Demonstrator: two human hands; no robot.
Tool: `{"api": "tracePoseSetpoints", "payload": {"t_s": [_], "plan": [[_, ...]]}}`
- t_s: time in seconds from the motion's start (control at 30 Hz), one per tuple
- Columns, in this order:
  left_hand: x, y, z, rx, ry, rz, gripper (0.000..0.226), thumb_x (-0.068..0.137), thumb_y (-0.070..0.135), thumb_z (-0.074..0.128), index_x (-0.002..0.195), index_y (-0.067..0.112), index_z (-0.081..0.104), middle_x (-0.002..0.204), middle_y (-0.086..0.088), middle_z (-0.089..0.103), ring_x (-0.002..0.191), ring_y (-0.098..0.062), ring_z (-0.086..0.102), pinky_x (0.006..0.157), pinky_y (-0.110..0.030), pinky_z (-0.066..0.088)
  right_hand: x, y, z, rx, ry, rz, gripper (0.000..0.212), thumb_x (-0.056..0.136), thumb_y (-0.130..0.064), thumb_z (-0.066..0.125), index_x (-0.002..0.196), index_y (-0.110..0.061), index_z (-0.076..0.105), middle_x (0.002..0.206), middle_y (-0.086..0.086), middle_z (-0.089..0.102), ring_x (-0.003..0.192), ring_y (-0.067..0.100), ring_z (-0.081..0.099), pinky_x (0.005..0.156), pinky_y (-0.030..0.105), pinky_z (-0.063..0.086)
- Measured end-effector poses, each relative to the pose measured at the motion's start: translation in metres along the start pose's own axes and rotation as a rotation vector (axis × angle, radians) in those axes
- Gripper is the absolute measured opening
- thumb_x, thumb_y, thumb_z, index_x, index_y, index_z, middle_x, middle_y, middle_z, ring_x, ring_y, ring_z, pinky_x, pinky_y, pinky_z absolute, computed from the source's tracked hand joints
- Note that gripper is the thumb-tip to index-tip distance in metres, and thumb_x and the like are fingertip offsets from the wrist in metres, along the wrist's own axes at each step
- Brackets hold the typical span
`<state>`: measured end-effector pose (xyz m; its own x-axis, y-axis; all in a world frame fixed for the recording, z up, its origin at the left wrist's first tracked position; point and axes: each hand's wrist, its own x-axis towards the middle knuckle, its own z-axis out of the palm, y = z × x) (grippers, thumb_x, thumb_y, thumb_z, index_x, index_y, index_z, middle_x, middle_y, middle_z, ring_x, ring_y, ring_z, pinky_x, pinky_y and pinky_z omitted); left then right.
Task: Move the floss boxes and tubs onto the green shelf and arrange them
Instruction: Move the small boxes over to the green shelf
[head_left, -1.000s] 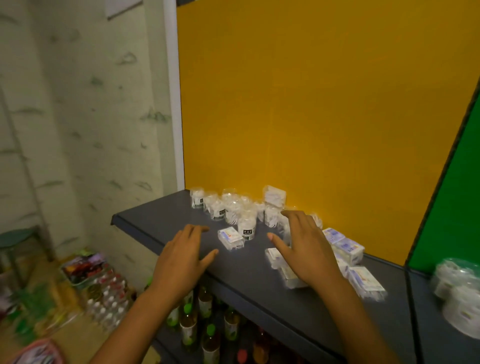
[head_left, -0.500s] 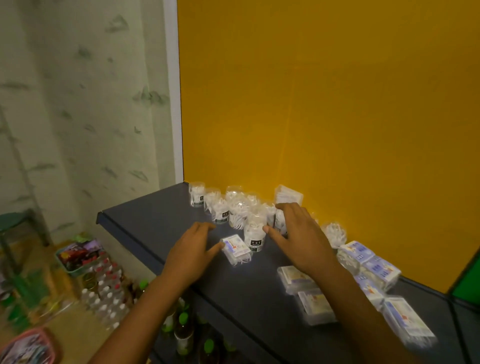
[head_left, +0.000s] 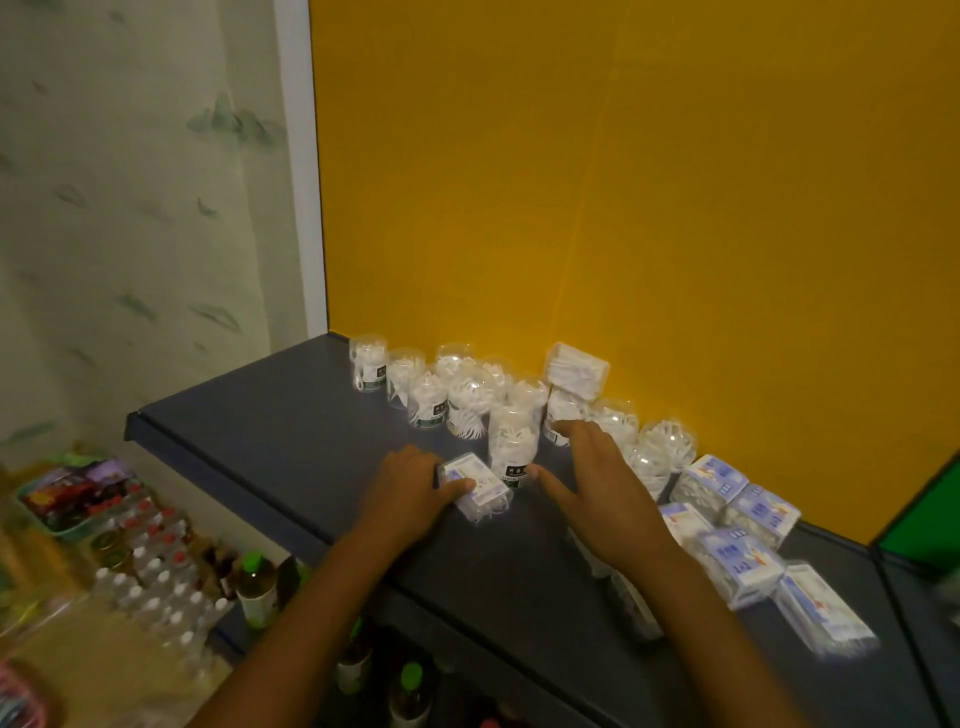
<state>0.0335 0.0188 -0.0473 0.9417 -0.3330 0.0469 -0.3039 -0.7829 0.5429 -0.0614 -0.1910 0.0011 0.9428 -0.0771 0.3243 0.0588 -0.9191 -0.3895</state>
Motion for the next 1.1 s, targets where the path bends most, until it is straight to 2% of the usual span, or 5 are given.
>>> {"api": "tracePoseSetpoints", "payload": {"t_s": [0.2,0.47,0.63,0.8,1.1], "plan": [[-0.008,0.008,0.001,-0.369,0.061,-0.015,0.033,0.077,0.036,0.076,0.094,0.015,0.057,0.090,0.005,0.064,0.084,-0.011,0.062,0.075,-0.032,0.054,-0.014,0.001,-0.004,-0.005,0.054,0.044,0.061,0.094,-0.052,0.052,0.144,-0.020,0.036,0.145,-0.001,0.043,0.131,0.016,0.041,0.104,0.032,0.039],[-0.032,0.032,-0.007,-0.813,0.164,0.003,0.049,0.071,0.007,0.082,0.109,0.007,0.052,0.090,0.002,0.066,0.085,-0.013,0.066,0.075,-0.033,0.057,-0.037,0.011,-0.035,-0.017,0.201,0.095,0.050,0.095,-0.046,0.054,0.137,-0.022,0.040,0.138,0.000,0.049,0.127,0.018,0.046,0.098,0.034,0.043],[-0.048,0.065,-0.009,-1.132,0.002,0.014,0.042,0.080,0.002,0.073,0.115,0.015,0.054,0.101,0.000,0.066,0.089,-0.014,0.067,0.069,-0.026,0.060,-0.059,0.027,-0.062,-0.046,0.242,0.165,0.042,0.096,-0.038,0.058,0.132,-0.022,0.044,0.122,-0.002,0.053,0.106,0.016,0.055,0.085,0.039,0.049],[-0.057,0.087,0.010,-1.274,-0.086,0.008,0.036,0.083,-0.001,0.068,0.114,0.012,0.056,0.104,-0.005,0.068,0.093,-0.018,0.067,0.071,-0.023,0.059,-0.082,0.039,-0.073,-0.077,0.126,0.311,0.022,0.092,-0.035,0.062,0.111,-0.024,0.057,0.096,-0.006,0.062,0.083,0.013,0.059,0.076,0.037,0.051],[-0.068,0.089,0.033,-1.343,-0.125,-0.032,0.035,0.083,-0.003,0.066,0.117,0.003,0.058,0.106,-0.013,0.069,0.097,-0.025,0.068,0.070,-0.022,0.059,-0.114,0.026,-0.054,-0.344,-0.115,0.468,0.054,0.085,-0.063,0.058,0.115,-0.019,0.051,0.119,0.006,0.057,0.106,0.030,0.059,0.081,0.040,0.051]]}}
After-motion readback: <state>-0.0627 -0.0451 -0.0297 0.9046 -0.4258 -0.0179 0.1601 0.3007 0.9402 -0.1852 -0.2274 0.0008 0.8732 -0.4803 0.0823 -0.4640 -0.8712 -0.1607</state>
